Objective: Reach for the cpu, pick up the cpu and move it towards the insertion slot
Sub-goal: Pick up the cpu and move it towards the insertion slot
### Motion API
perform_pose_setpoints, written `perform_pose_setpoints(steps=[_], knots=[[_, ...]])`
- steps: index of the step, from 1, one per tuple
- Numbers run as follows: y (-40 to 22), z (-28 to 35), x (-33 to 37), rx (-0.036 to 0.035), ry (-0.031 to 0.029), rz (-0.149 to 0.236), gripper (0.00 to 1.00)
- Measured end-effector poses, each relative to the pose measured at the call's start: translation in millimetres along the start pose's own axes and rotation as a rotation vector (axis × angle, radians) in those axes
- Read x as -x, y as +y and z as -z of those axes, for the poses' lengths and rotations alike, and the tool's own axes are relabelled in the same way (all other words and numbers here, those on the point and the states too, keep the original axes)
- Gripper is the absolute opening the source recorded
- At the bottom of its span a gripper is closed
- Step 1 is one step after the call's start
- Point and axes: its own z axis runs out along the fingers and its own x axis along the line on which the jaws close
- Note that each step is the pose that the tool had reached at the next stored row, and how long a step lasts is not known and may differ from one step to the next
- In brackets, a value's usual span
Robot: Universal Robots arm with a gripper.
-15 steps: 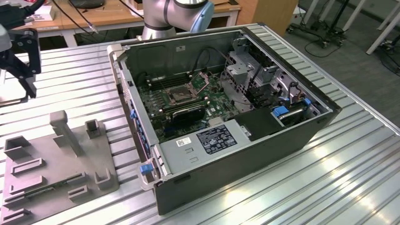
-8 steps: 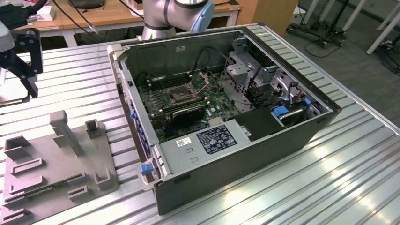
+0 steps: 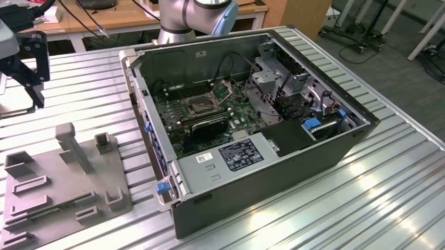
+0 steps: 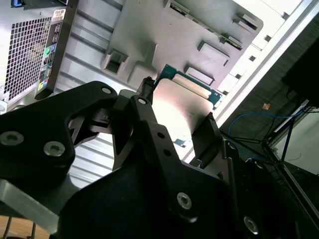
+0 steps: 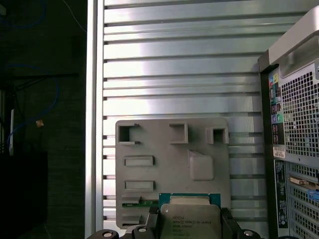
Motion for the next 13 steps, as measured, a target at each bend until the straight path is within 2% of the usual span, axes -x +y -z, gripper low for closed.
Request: perform_pose_setpoints(steps=[13], knots=[[0.1, 0.0, 3.2, 0.0000, 0.0000, 0.000, 0.55]])
